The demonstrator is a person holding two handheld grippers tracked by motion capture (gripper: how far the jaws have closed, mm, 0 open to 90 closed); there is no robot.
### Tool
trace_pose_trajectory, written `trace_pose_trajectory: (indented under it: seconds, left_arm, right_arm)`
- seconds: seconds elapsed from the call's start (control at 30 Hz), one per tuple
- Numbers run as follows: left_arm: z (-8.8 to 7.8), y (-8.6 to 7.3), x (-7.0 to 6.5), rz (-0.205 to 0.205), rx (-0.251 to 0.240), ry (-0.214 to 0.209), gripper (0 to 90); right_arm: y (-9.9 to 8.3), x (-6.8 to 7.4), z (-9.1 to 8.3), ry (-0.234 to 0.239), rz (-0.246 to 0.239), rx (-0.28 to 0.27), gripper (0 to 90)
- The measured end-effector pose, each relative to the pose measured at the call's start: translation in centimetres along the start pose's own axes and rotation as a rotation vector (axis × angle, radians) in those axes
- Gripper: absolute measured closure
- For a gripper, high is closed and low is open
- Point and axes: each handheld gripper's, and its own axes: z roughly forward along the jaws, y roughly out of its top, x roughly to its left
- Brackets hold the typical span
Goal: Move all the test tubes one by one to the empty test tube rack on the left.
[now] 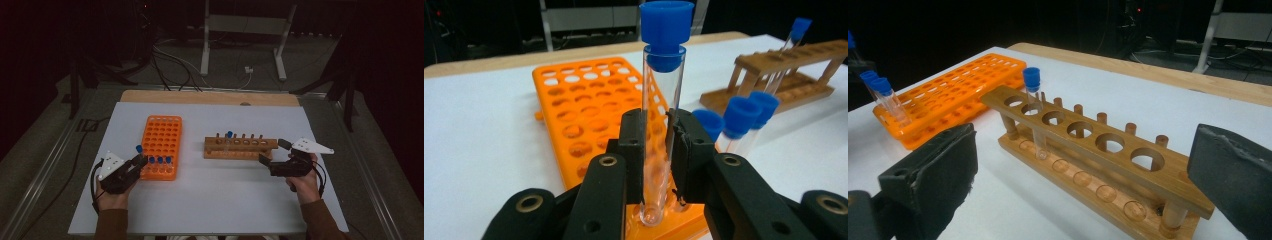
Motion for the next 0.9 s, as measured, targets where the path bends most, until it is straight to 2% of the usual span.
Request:
trace_pose_trajectory:
  seconds: [0.1,0.17,0.4,0.6,0.7,0.9]
  left_arm:
    - [0.2,-0.3,0.2,-0.007,0.018,-0.001,78.2]
    - [0.4,-0.5,0.2,-0.007,0.050,0.000,78.2]
    - [1.1,-0.9,-0.1,0.032,0.166,0.011,78.4]
    - [1.4,-1.0,-0.3,0.042,0.200,0.016,78.6]
    - [1.8,-1.2,-0.5,0.069,0.232,0.027,78.7]
    - [1.8,-1.1,-0.5,0.064,0.237,0.028,78.6]
  right_arm:
    - [0.0,0.0,0.1,0.001,-0.002,0.000,0.0]
    - [0.0,0.0,0.1,0.000,-0.003,0.000,0.1]
    - [0.0,-0.1,-0.1,0.001,0.001,-0.002,0.1]
    - [0.0,-0.1,-0.1,0.001,0.002,-0.004,0.1]
    - [0.0,0.0,0.0,0.003,0.001,-0.002,0.1]
    - [-0.1,0.0,0.1,0.004,-0.003,0.004,0.1]
